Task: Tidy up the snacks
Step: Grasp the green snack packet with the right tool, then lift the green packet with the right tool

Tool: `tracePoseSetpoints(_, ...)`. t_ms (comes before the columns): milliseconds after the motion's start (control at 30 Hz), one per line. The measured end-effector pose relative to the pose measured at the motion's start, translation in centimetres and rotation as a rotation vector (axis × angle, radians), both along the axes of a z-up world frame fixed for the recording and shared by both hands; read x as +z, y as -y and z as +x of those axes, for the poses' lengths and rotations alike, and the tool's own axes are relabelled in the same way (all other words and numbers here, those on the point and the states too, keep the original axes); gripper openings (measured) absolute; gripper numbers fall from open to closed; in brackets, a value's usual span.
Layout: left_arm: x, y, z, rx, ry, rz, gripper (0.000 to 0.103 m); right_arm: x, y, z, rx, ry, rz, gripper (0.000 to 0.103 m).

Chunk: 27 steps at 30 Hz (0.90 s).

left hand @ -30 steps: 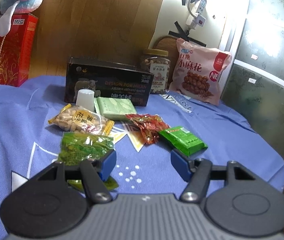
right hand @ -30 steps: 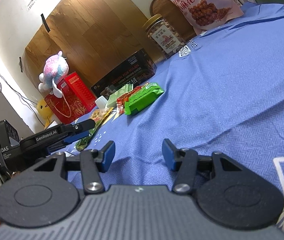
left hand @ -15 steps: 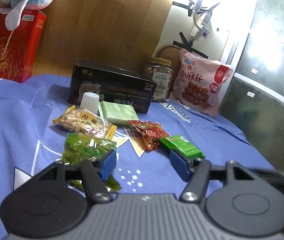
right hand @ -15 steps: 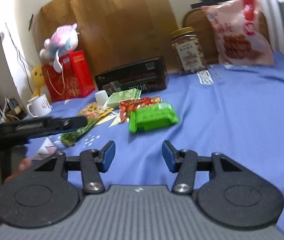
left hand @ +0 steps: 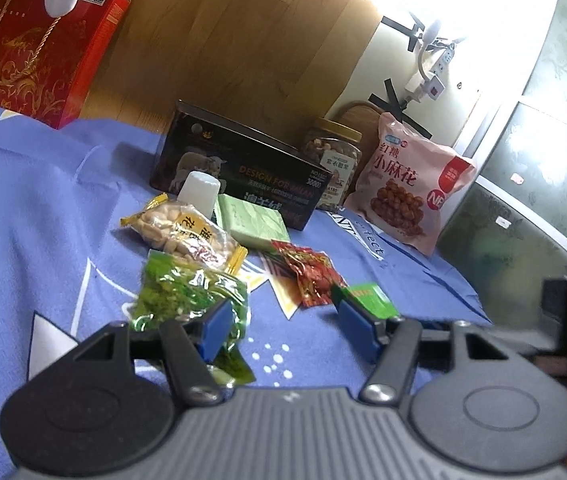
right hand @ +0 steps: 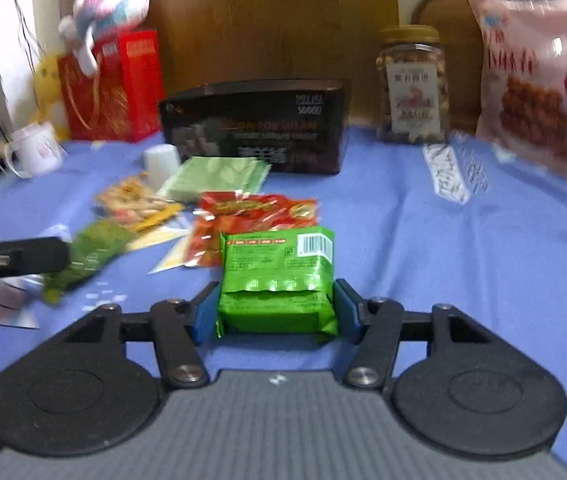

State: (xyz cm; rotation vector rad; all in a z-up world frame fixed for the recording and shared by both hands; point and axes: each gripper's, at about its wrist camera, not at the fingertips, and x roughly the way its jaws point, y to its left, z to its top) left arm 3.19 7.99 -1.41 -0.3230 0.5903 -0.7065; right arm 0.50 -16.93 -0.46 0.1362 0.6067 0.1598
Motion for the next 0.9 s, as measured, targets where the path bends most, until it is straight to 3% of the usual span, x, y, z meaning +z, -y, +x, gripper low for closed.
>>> tracePoseSetpoints(100, 0.0, 0.4, 0.0, -0.018, 0.004, 0.017, 0.06, -0.4, -1.1, -2.6, 0.023, 0.023, 0.042, 0.061)
tracePoseSetpoints(267, 0.1, 1.2, -0.4, -0.028, 0.017, 0.074, 0.06, -1.2, -4.2, -4.3, 0.041, 0.096, -0.107, 0.062)
tracePoseSetpoints(500, 0.4, 2.7, -1.4, -0.038, 0.083, 0.181, 0.062, -1.1, -3.7, -3.9, 0.054, 0.088, -0.08, 0.066)
tracePoseSetpoints(900, 0.4, 3.1, -1.1, -0.092, 0.076, 0.176, 0.064, -1.3, -3.8, -4.2, 0.043, 0.095, -0.072, 0.066)
